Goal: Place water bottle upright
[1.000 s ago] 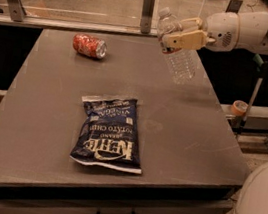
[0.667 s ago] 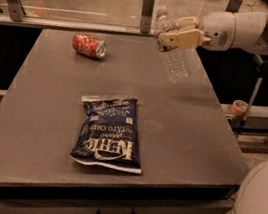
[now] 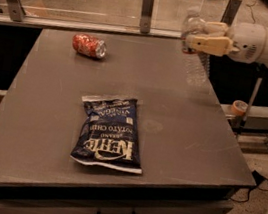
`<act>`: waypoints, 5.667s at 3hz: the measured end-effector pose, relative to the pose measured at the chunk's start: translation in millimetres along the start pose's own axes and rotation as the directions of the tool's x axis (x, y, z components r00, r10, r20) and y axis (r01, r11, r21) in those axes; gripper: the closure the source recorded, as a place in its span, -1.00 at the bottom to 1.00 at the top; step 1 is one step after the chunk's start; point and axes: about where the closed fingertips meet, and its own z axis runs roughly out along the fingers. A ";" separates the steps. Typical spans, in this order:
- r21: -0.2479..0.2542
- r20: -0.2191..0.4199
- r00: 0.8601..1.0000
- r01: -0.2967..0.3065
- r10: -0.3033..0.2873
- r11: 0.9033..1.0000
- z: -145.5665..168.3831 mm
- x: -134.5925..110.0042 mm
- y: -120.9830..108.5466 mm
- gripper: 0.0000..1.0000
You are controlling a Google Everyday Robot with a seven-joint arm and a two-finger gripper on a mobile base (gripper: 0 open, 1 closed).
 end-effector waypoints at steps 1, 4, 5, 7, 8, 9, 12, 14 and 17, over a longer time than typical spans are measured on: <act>0.012 0.071 0.997 0.037 -0.037 0.999 -25.6 3.8 4.8 1.00; -0.029 0.226 0.967 0.128 -0.118 0.991 -45.6 28.2 7.5 1.00; -0.020 0.271 0.956 0.124 -0.114 0.992 -51.9 31.4 5.8 1.00; -0.018 0.299 0.951 0.087 -0.078 0.996 -56.4 37.5 3.6 1.00; -0.017 0.308 0.950 0.050 -0.042 0.999 -57.3 45.1 1.5 1.00; -0.018 0.332 0.943 0.036 -0.028 0.999 -58.9 48.6 0.2 0.71; 0.005 0.352 0.936 0.024 -0.024 1.000 -69.1 55.7 -1.7 -0.71; 0.006 0.350 0.936 0.024 -0.024 1.000 -69.6 55.7 -2.4 -1.00; 0.347 -0.092 0.988 0.150 -0.125 0.926 -168.9 -37.3 8.8 -1.00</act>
Offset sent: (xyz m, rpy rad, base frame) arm -0.0215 -0.0575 -0.0337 0.1693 -0.1591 0.0436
